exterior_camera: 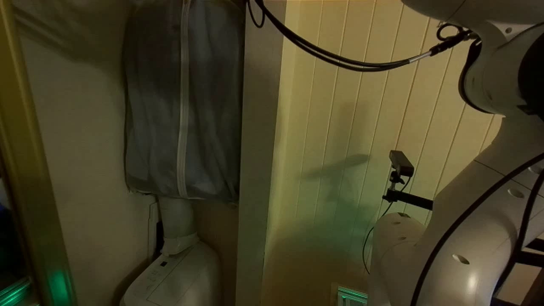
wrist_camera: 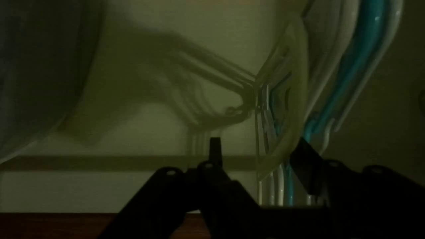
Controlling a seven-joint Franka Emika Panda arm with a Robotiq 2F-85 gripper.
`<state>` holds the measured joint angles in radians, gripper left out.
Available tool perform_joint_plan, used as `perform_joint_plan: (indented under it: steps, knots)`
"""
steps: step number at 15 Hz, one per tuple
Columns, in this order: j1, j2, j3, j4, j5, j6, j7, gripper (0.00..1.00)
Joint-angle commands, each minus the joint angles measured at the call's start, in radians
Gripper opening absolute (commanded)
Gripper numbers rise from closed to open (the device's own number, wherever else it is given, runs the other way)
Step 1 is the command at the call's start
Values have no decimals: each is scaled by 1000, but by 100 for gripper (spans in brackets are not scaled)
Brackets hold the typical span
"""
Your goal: Remove one white hanger from the rail then hang it back on the rail.
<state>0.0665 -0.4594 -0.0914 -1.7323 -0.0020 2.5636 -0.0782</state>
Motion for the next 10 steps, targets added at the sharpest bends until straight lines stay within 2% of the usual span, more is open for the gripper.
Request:
perform_joint_plan:
  steps: [1, 3, 4, 6, 10]
  knots:
    - [33, 4, -14, 20, 67, -35, -59, 27]
    - [38, 3, -14, 18, 82, -49, -72, 15]
    - [42, 2, -15, 17, 88, -57, -81, 16]
    - [41, 1, -15, 18, 95, -67, -90, 1]
    - [28, 3, -8, 44, 93, -54, -64, 3]
